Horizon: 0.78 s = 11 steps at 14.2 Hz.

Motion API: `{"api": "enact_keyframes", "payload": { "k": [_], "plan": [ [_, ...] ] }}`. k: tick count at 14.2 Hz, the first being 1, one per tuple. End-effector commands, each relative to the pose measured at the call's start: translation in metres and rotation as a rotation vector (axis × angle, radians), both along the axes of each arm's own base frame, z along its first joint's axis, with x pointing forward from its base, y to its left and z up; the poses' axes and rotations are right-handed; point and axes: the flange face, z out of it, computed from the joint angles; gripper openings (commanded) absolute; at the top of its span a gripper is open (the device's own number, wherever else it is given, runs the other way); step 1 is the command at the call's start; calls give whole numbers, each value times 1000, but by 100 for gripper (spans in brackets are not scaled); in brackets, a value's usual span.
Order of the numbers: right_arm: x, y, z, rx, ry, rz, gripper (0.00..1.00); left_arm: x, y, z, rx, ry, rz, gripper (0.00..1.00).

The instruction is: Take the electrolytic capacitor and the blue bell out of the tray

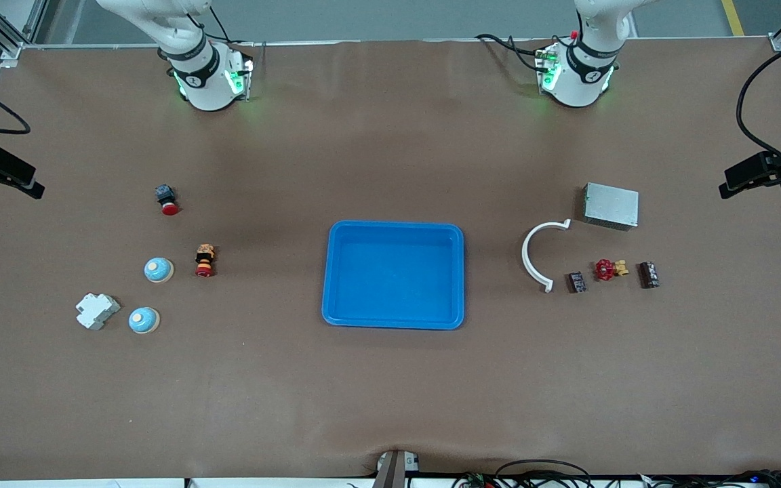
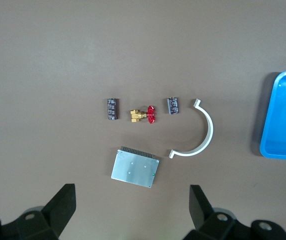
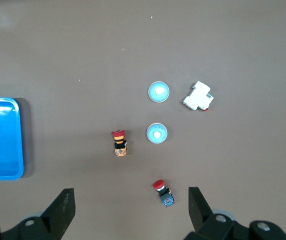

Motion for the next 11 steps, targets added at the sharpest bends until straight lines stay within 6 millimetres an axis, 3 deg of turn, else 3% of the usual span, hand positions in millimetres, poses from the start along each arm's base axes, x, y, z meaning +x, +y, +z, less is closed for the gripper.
{"api": "enact_keyframes", "payload": {
  "k": [1, 4, 6, 9, 11],
  "plan": [
    [-4, -4, 1, -10, -12, 5, 100, 4, 8, -1, 17, -14, 7, 100],
    [-4, -4, 1, -10, -13, 5, 100, 8, 8, -4, 10, -15, -1, 100],
    [-2, -4, 1, -11, -18, 3, 100, 8, -17, -3, 18, -18, -33, 100],
    [-2, -3, -3, -11, -16, 4, 100, 6, -12, 0, 26, -23, -24, 100],
    [-2, -3, -3, -9, -15, 4, 100, 9, 7, -6, 29, -13, 2, 100]
  ]
}}
